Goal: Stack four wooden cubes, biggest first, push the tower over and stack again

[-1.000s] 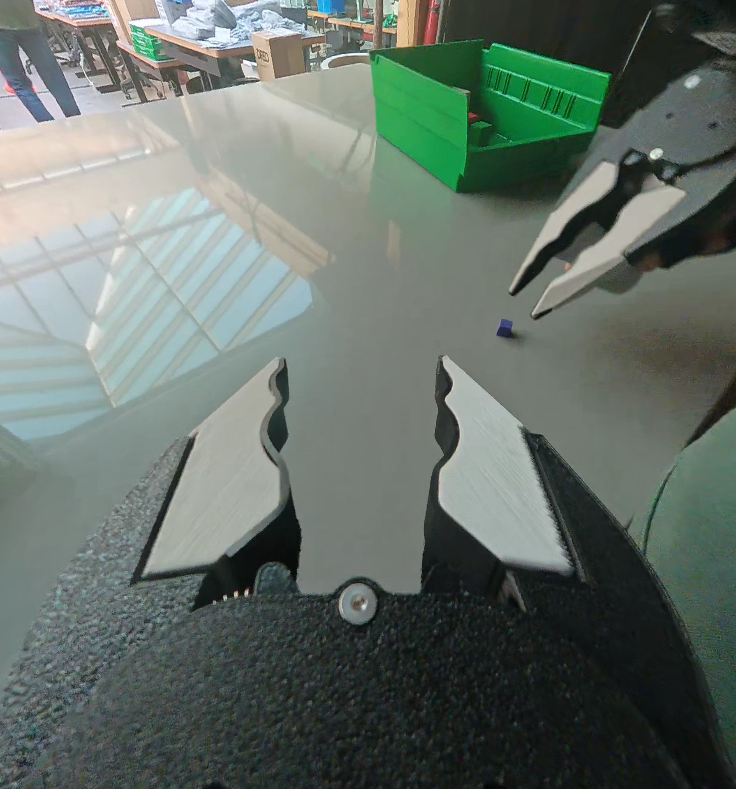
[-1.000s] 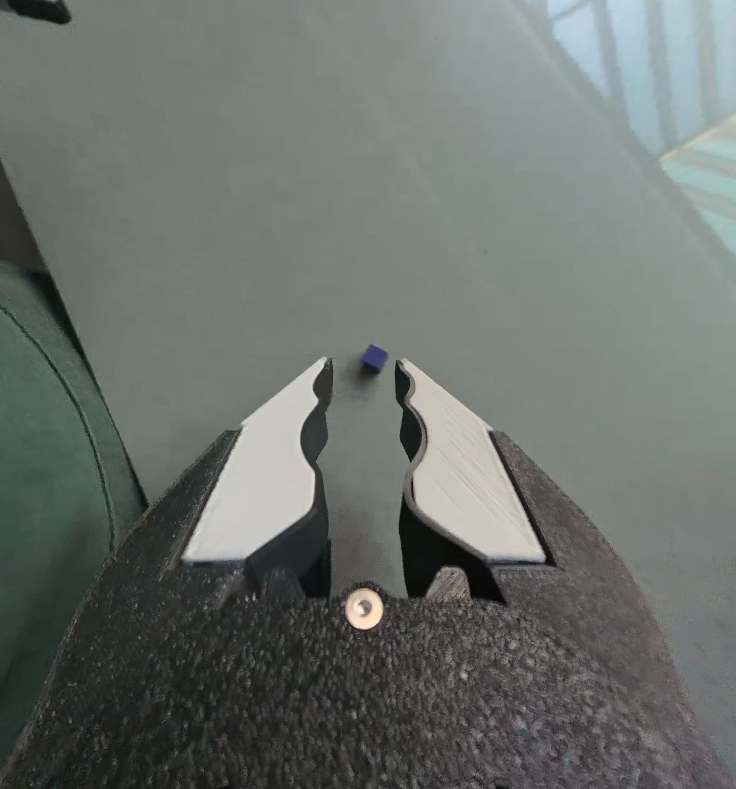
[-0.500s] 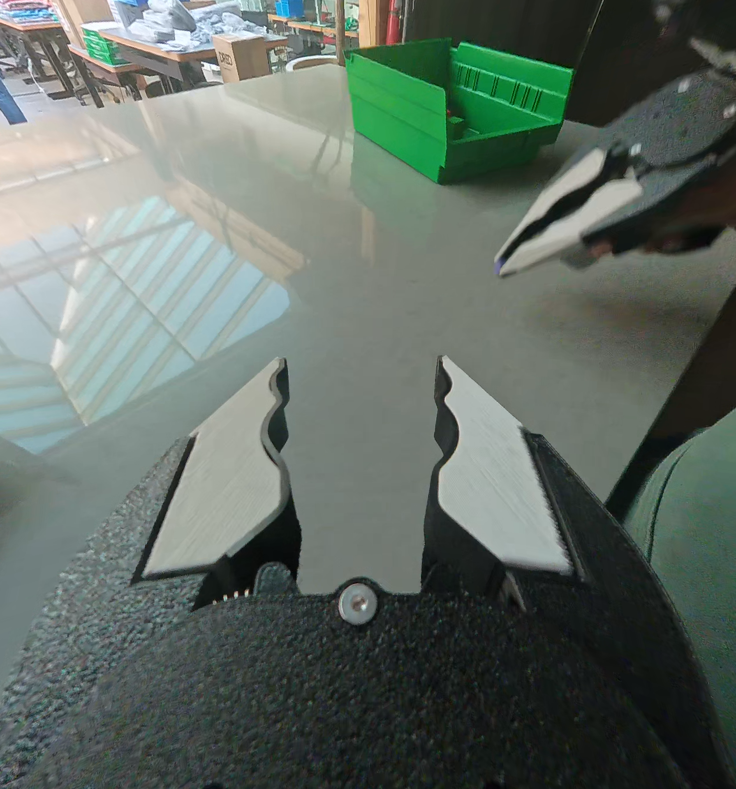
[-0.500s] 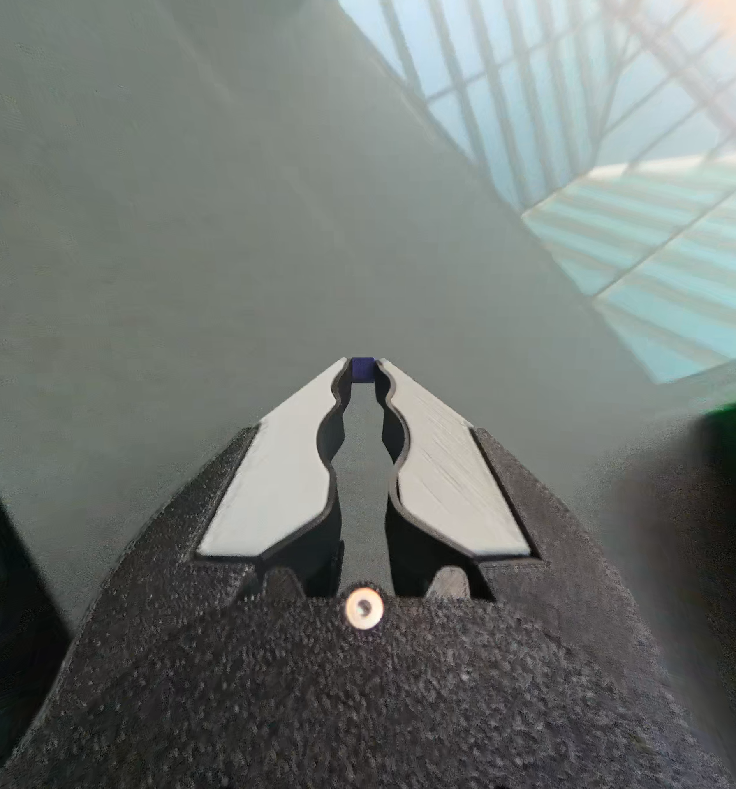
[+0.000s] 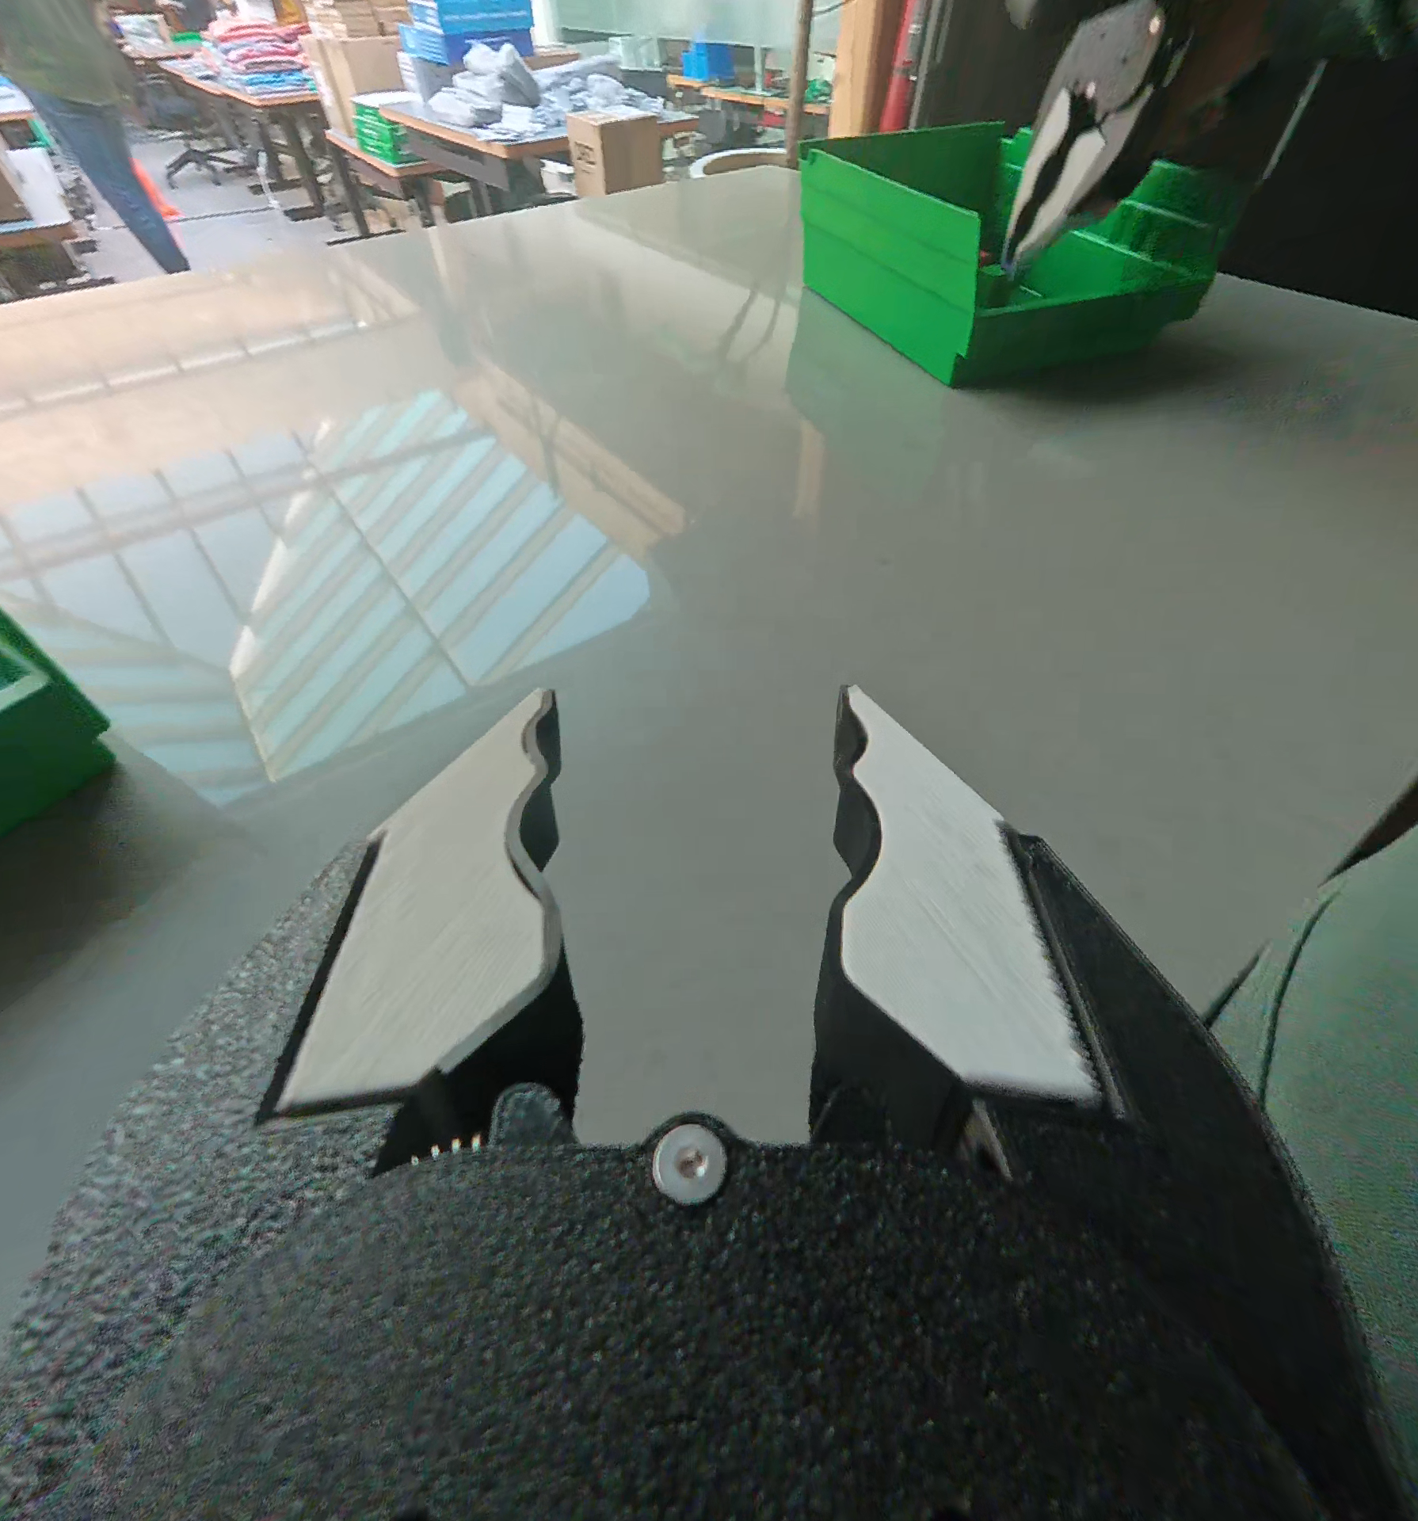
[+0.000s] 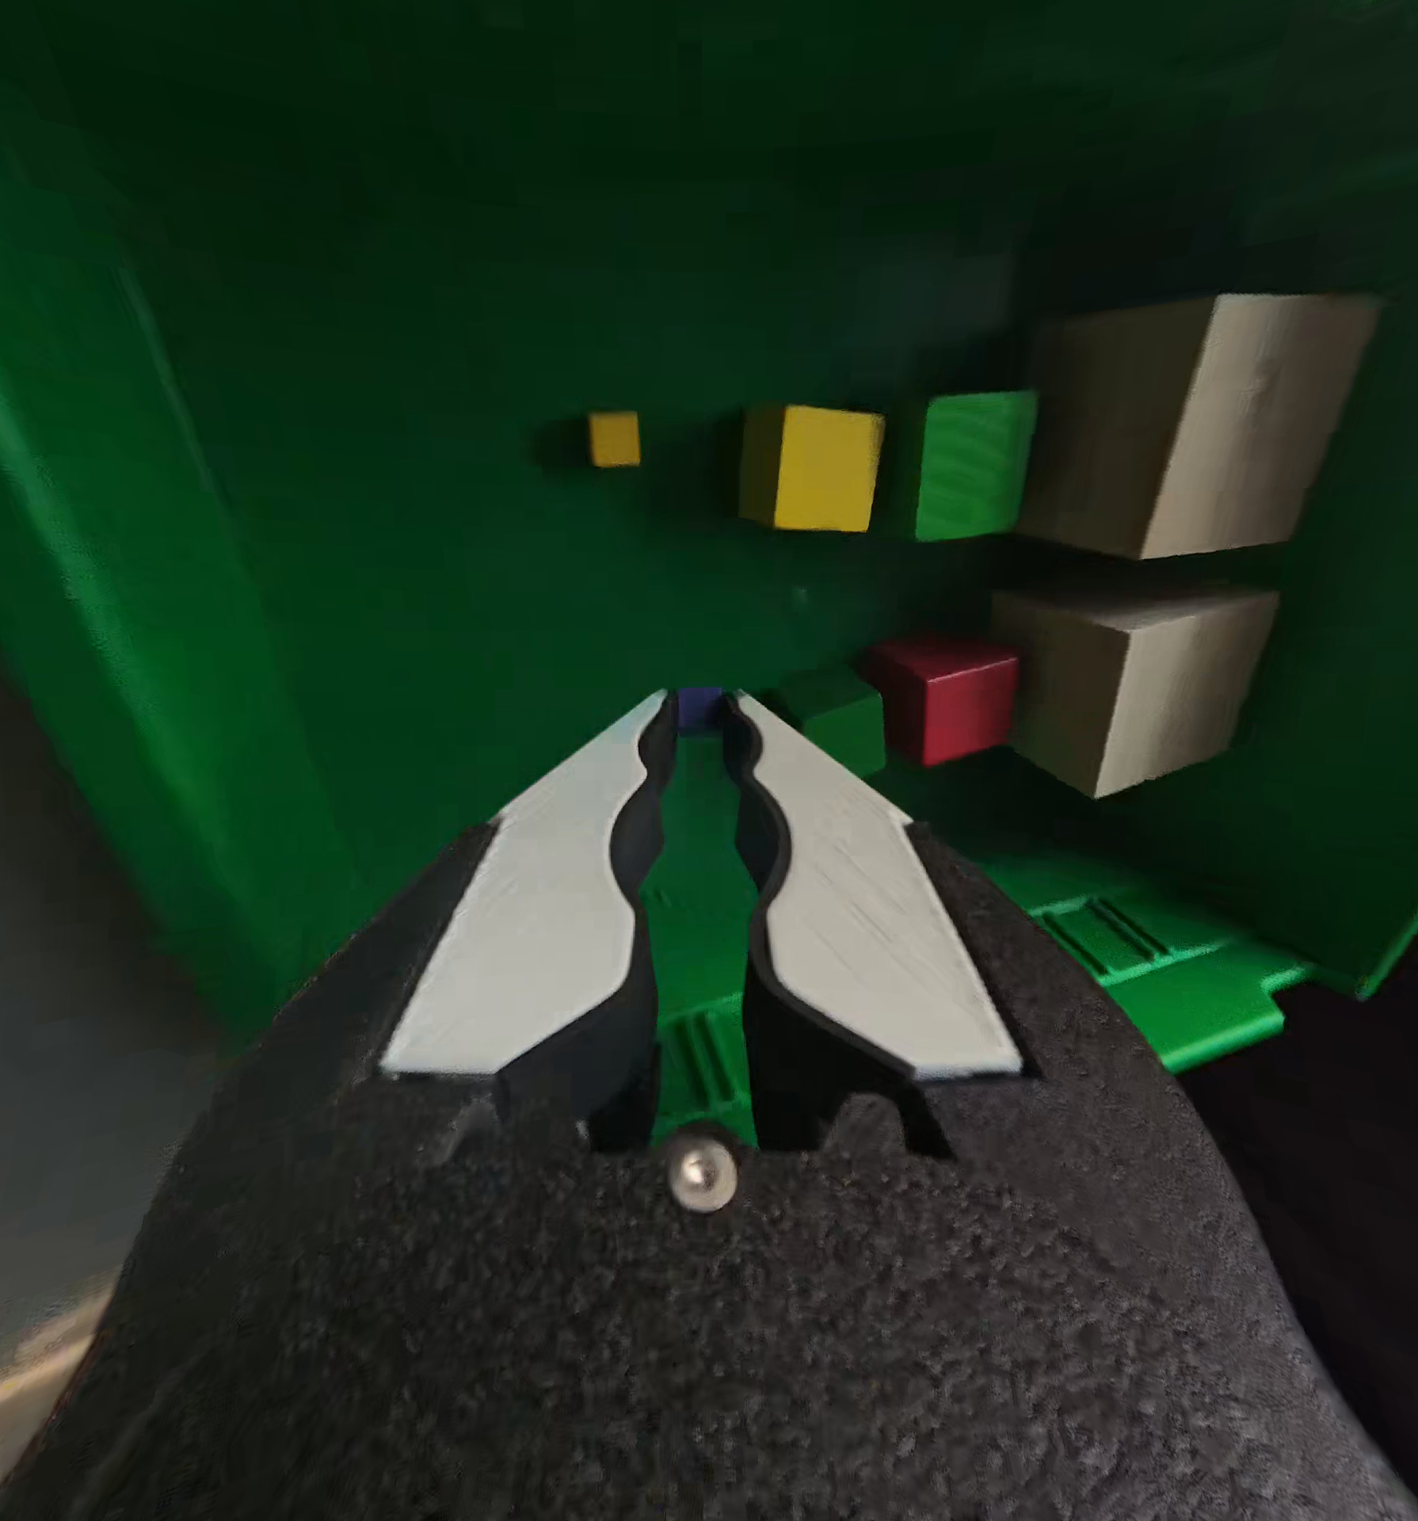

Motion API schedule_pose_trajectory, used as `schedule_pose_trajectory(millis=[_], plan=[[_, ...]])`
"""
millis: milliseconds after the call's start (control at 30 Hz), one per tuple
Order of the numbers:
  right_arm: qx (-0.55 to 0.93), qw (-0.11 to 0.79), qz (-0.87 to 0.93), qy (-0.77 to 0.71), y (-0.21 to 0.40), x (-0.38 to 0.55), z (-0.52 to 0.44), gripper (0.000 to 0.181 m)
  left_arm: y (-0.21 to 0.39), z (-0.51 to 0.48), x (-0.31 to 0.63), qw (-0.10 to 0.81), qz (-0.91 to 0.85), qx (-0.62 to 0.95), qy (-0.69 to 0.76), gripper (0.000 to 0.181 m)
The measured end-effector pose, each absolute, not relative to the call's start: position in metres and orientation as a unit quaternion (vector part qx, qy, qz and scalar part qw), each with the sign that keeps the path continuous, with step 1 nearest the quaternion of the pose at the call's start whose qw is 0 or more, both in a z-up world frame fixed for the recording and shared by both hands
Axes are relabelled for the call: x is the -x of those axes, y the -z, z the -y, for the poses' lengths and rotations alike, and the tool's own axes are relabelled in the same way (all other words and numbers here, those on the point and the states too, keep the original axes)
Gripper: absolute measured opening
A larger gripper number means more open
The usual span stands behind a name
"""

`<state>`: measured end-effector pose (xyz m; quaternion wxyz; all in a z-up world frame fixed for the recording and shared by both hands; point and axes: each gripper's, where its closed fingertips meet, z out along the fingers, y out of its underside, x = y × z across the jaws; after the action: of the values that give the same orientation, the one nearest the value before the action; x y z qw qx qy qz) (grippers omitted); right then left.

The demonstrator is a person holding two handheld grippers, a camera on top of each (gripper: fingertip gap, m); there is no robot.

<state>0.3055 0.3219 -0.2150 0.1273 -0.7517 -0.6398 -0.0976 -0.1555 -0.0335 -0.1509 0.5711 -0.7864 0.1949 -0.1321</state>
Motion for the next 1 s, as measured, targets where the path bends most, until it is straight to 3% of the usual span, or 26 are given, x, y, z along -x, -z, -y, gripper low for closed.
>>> schedule_pose_trajectory(millis=[300,433,533,800,1000], plan=[[0.74,0.058,0.665,0.076,0.24,-0.311,-0.337,0.011,0.161,0.024,0.157,0.565,-0.154,0.803,0.11,0.067],[0.737,0.071,0.665,0.096,0.235,-0.314,-0.341,0.021,0.162,0.016,0.151,0.563,-0.156,0.804,0.11,0.068],[0.742,0.145,0.649,0.083,0.208,-0.298,-0.343,0.024,0.161,0.012,0.149,0.562,-0.16,0.804,0.112,0.068],[0.744,0.445,0.499,-0.014,0.072,-0.235,-0.285,0.039,0.152,-0.002,0.159,0.573,-0.157,0.796,0.114,0.068],[0.758,0.541,0.351,-0.103,0.078,-0.212,-0.179,0.065,0.151,-0.01,0.166,0.577,-0.15,0.794,0.119,0.069]])
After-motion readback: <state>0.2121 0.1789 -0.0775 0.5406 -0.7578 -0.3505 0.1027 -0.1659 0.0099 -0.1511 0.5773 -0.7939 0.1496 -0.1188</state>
